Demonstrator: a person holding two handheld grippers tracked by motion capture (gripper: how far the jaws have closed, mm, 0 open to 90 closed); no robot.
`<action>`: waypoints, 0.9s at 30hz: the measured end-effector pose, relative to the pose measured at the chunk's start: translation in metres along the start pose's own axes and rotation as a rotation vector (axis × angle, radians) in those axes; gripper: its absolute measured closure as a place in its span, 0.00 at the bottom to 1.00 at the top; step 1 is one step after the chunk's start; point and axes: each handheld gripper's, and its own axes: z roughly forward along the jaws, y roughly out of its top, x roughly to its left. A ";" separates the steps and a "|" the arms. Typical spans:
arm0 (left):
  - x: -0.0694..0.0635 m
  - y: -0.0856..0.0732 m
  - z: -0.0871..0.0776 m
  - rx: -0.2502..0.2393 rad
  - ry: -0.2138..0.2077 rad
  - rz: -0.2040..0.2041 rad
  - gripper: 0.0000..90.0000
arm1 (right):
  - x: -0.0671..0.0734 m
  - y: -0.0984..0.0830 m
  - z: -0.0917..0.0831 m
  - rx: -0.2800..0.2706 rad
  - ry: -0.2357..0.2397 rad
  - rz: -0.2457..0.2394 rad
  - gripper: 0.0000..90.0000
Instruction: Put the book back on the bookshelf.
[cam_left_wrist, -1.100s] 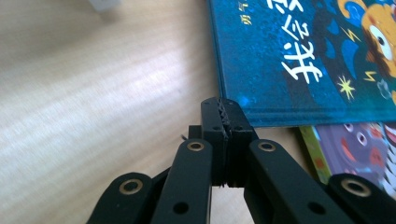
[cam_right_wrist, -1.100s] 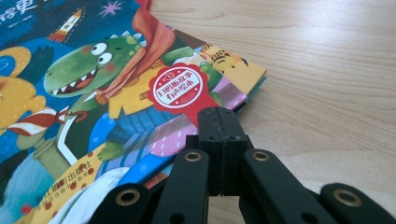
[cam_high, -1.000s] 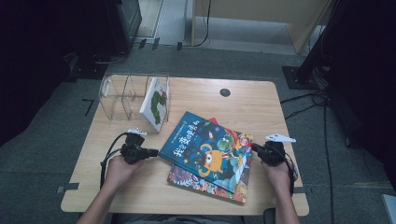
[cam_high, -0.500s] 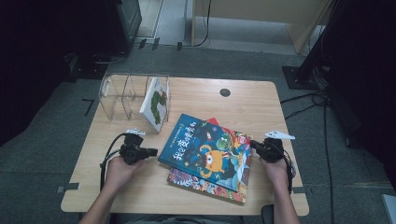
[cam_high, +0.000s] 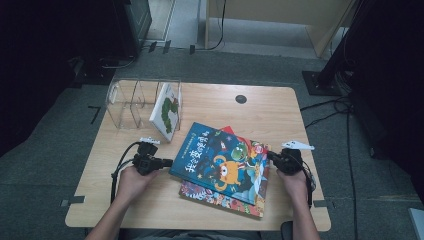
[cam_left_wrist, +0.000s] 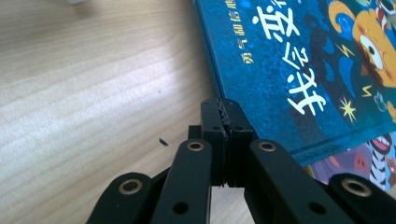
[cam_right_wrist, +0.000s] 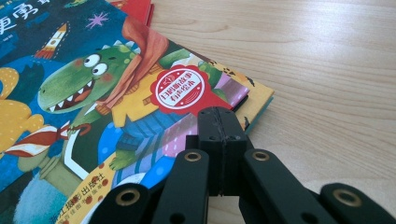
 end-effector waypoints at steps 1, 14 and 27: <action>-0.001 -0.001 -0.001 0.004 -0.004 0.000 1.00 | 0.000 0.000 0.001 -0.001 0.000 -0.002 1.00; -0.013 -0.015 -0.010 0.031 -0.010 -0.011 0.98 | 0.003 0.008 0.011 0.002 0.018 -0.006 1.00; -0.003 -0.009 -0.015 0.003 0.028 -0.028 0.64 | 0.008 0.016 0.020 0.001 0.030 -0.026 1.00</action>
